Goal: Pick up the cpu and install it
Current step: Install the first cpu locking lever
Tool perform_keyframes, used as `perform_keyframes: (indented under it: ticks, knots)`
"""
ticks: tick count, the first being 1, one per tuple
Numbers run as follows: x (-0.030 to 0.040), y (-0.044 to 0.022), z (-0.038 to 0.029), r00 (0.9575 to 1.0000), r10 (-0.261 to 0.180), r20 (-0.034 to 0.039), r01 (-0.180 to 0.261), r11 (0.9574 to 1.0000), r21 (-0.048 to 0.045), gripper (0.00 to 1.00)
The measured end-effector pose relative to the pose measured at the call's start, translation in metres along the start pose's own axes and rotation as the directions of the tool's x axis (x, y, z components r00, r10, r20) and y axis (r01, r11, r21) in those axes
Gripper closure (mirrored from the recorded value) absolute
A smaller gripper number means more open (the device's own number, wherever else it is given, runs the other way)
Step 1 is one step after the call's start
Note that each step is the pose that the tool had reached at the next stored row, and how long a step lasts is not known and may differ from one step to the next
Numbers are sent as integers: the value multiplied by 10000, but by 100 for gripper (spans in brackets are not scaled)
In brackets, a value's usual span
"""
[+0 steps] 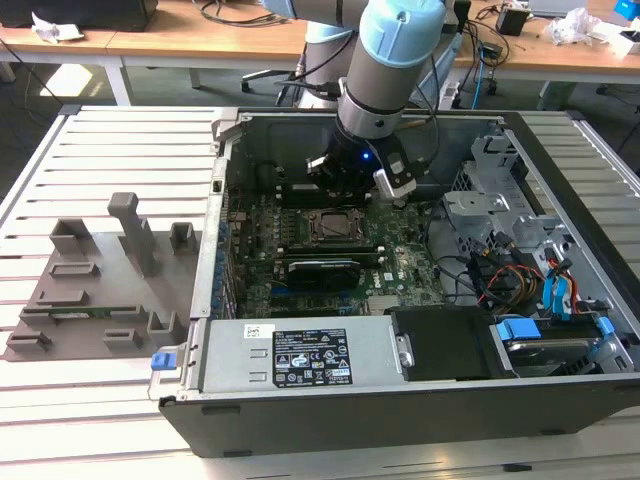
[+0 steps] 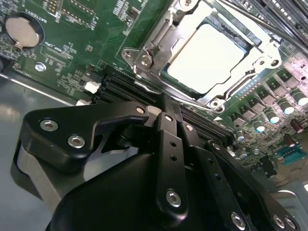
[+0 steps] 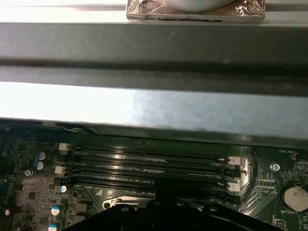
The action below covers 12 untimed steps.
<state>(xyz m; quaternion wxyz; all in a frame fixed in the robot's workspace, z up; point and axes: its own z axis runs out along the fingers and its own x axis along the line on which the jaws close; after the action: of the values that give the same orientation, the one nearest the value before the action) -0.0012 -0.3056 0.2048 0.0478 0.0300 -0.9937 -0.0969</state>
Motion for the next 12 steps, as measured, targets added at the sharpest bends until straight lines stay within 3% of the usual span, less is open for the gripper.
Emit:
perform_keyframes:
  ticks: [5, 7, 12]
  knots:
    - [-123, -25, 16, 9998, 14, -182, -18, 9997, -237, 89]
    - [-156, -32, 27, 9997, 24, -245, -30, 9997, -246, 89]
    - [-175, -56, 27, 9996, 28, -265, -35, 9997, -249, 89]
